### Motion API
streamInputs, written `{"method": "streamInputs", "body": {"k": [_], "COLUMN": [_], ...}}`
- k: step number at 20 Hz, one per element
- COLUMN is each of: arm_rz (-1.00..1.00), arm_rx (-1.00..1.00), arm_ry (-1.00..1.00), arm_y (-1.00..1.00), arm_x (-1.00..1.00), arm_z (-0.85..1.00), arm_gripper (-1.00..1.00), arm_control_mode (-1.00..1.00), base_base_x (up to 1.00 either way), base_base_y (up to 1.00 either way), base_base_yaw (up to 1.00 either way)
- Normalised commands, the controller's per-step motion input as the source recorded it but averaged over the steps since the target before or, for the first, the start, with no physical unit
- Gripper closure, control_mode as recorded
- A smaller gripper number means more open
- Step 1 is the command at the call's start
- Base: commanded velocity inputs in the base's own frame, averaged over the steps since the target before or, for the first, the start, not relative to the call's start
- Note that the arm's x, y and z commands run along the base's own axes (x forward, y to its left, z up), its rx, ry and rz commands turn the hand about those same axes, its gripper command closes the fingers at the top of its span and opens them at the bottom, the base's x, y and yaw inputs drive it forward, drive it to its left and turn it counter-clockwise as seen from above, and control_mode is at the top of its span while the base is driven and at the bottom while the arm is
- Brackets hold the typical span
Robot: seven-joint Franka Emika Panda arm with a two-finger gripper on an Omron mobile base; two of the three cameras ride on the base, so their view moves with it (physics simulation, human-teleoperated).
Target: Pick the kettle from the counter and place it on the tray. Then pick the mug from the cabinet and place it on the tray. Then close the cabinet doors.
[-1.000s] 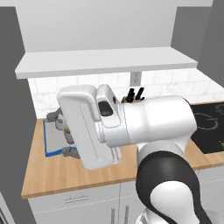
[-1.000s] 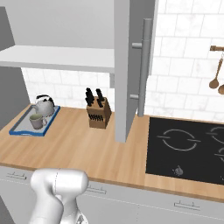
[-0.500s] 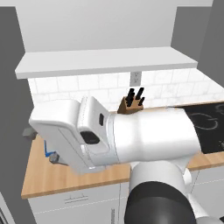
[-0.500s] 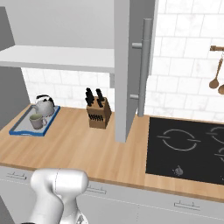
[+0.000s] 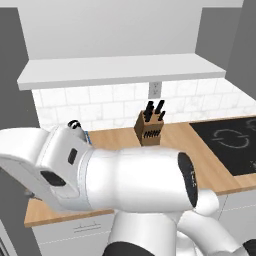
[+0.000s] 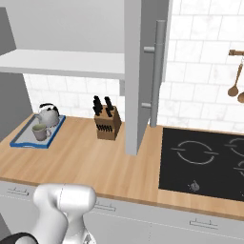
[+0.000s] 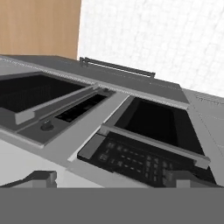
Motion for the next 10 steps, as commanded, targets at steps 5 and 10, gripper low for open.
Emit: {"method": "streamInputs", "body": {"k": [5,10], "arm_rz": [-0.07,-0.07], "arm_rx": [0.0,0.0], "arm_ry": [0.0,0.0], "arm_y": [0.42,0.44], "arm_x": [-0.09,0.04], "arm_z": [-0.02,-0.01], "arm_gripper": [-1.0,-1.0], "arm_control_mode": [-1.0,-1.0], "base_base_x": [0.0,0.0], "base_base_y": [0.0,0.0], "base_base_yaw": [0.0,0.0]}}
